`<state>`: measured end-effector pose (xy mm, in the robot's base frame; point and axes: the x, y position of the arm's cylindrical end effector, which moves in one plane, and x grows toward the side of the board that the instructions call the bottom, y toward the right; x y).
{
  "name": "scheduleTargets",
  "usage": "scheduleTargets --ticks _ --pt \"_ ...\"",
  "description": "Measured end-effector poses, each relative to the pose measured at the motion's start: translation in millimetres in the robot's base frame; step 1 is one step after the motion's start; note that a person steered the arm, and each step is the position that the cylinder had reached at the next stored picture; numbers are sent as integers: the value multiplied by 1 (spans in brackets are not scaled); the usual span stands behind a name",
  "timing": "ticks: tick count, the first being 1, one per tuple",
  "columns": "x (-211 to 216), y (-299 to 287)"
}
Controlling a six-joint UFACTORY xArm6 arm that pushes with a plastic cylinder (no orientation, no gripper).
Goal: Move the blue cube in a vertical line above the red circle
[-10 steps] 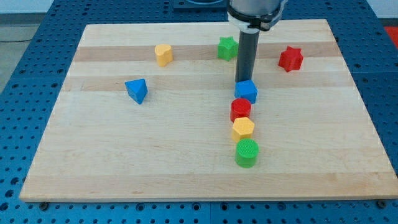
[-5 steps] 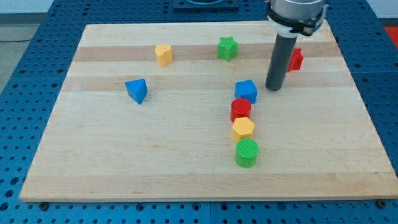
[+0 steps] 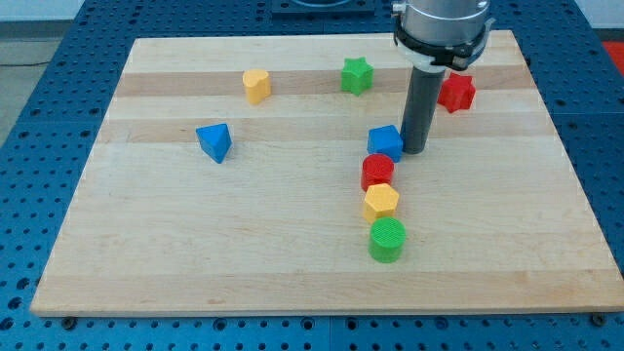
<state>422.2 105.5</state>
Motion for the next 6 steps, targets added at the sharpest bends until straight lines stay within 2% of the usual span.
scheduleTargets --ticks 4,5,6 --pt "0 -14" --pt "0 -6" --pt "0 31"
